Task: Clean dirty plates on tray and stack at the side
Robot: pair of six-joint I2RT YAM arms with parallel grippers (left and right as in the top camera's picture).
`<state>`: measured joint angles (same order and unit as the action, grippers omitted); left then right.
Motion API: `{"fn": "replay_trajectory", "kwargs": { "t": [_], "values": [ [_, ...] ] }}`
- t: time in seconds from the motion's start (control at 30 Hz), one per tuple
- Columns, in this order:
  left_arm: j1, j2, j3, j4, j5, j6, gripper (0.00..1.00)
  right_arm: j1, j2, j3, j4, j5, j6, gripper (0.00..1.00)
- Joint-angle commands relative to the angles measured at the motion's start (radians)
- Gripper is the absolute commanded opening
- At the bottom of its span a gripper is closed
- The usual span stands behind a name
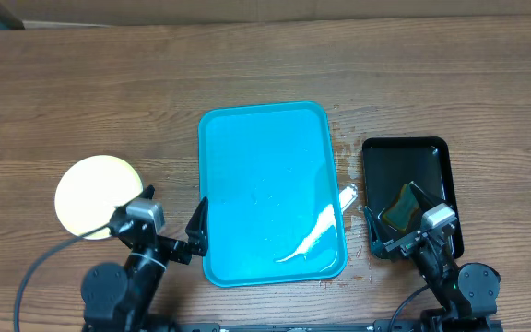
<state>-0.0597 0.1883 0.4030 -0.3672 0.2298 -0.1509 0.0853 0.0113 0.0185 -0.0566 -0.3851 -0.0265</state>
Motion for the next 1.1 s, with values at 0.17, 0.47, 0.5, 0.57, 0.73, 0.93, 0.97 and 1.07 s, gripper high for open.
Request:
{"fn": "replay_trajectory", "kwargs": {
  "t": [0.17, 0.47, 0.5, 0.57, 0.73, 0.93, 0.97, 1.07],
  "values": [
    [-0.007, -0.184, -0.222, 0.135, -0.006, -0.018, 1.00, -0.001, -0.006, -0.010, 0.003, 0.010, -0.001, 1.00],
    [-0.008, -0.185, -0.399, 0.367, 0.006, -0.010, 1.00, -0.001, -0.006, -0.010, 0.003, 0.010, -0.001, 1.00],
    [-0.008, -0.185, -0.398, 0.342, 0.005, -0.010, 1.00, -0.002, -0.006, -0.010, 0.003, 0.010, -0.001, 1.00],
    [-0.008, -0.185, -0.398, 0.322, -0.004, -0.010, 1.00, -0.002, -0.006, -0.010, 0.003, 0.010, -0.001, 1.00],
    [-0.008, -0.185, -0.398, 0.315, -0.004, -0.010, 1.00, -0.002, -0.006, -0.010, 0.003, 0.010, -0.001, 1.00],
    [-0.008, -0.184, -0.398, 0.315, -0.004, -0.010, 1.00, -0.001, -0.006, -0.010, 0.003, 0.010, -0.001, 1.00],
    [-0.008, -0.184, -0.398, 0.315, -0.004, -0.010, 1.00, -0.001, -0.006, -0.010, 0.003, 0.010, -0.001, 1.00],
    [-0.008, -0.184, -0.398, 0.315, -0.004, -0.010, 1.00, -0.002, -0.006, -0.010, 0.003, 0.010, -0.001, 1.00]
  ]
}}
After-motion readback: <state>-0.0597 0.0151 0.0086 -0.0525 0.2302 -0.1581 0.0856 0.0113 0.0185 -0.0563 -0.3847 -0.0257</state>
